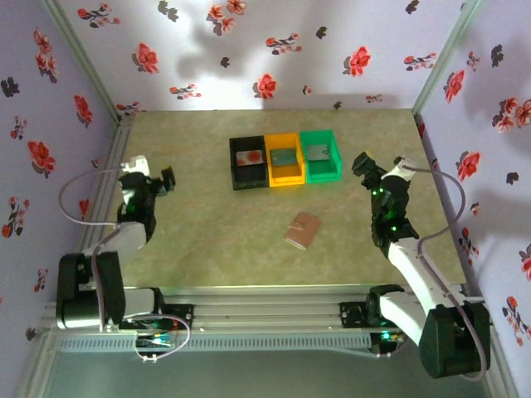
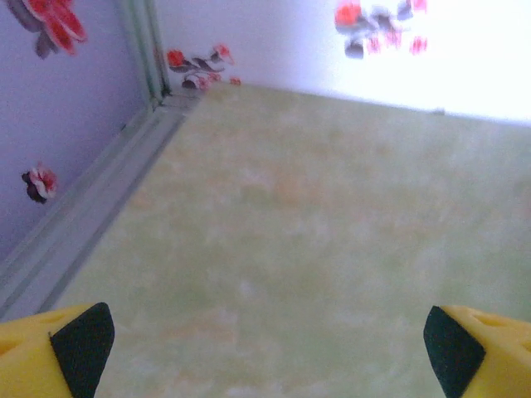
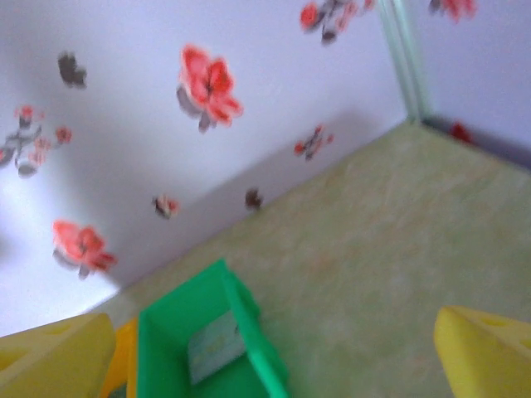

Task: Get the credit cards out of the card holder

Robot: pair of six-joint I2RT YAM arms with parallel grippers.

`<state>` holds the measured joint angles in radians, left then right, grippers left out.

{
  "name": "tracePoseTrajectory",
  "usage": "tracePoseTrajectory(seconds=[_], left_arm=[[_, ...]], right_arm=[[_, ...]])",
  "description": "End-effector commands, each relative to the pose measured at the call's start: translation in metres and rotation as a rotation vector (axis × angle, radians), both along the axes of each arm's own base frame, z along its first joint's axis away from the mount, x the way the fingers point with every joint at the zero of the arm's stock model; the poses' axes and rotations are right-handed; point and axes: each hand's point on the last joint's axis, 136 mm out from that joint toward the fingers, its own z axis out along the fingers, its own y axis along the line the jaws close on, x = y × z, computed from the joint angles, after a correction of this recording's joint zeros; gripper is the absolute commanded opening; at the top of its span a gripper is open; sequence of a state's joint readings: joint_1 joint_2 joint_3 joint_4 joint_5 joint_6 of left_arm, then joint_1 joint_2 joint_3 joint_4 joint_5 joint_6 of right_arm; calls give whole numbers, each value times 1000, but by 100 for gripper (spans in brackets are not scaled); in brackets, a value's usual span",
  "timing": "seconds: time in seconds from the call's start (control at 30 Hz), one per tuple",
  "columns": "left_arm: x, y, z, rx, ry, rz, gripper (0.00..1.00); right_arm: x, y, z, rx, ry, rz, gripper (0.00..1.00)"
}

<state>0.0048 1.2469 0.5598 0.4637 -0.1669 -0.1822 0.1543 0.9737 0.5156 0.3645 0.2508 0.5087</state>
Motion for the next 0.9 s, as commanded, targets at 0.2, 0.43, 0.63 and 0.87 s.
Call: tracePoseTrajectory(seconds=[0.2, 0.43, 0.63, 0.87], left_arm=[[-5, -66, 50, -560, 68, -194, 100], [-32, -190, 16, -294, 304, -492, 100], [-56, -256, -22, 3, 490, -687, 100], [-82, -312, -40, 188, 688, -973, 100]], right_arm=[[-20, 48, -42, 38, 302, 204, 99], [-34, 62, -64, -8, 404, 267, 99], [-40, 84, -74, -16, 454, 360, 99], [-42, 101, -89, -35, 489, 417, 99]])
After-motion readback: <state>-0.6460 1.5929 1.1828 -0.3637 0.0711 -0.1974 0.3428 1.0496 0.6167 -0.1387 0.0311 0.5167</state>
